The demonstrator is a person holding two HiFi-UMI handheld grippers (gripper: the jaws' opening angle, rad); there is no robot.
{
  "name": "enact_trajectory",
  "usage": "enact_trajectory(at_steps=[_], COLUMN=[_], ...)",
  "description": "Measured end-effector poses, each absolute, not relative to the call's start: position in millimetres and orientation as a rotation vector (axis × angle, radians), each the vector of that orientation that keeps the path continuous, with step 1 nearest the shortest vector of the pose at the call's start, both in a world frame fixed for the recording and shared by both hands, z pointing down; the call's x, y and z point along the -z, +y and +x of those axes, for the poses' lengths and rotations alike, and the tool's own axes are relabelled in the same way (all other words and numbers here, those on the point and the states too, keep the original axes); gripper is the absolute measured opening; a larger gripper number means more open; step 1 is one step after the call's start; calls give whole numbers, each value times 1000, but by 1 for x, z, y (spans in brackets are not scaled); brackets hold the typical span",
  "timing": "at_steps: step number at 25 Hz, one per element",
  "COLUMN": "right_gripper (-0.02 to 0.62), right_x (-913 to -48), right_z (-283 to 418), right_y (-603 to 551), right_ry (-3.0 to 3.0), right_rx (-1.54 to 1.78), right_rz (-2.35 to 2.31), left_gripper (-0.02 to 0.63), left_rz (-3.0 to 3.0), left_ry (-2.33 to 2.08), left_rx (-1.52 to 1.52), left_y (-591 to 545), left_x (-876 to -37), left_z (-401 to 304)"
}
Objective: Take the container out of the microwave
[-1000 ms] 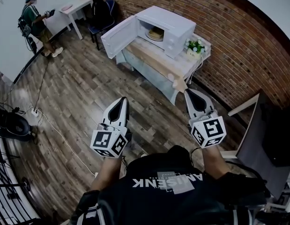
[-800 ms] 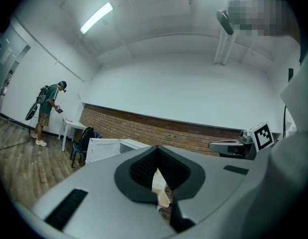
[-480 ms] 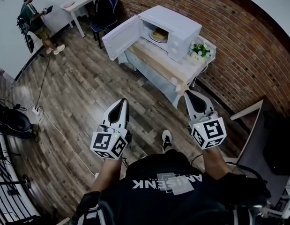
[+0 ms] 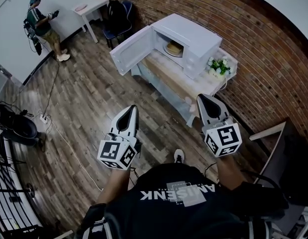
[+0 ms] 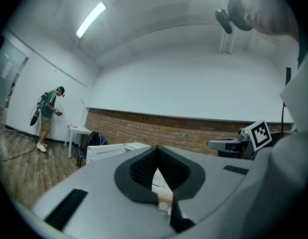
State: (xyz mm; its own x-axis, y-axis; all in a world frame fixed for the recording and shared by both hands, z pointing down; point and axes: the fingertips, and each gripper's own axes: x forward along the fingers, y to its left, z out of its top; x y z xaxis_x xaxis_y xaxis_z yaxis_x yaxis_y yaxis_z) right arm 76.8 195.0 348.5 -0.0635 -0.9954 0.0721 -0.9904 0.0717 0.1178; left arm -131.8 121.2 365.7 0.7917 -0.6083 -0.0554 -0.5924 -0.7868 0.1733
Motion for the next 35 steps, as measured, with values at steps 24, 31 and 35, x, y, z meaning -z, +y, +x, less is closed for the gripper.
enact_trajectory(at_steps=[24,31,35], right_gripper=[41,41,41], right_x=[-351,-349,-357], right_z=[237,258,256], right_y=[141,123,105], right_ry=[-2290,-2264,-2235], right_rx=[81,102,74], right_rz=[1979,2013,2006], left_gripper=[11,11,11], left_rz=[2836,2853,2858], left_ry=[-952,-905,-861], left_rx=[58,59,77], left_y=[60,48,29], left_x=[-359,-361,-367], left_z=[52,77,82])
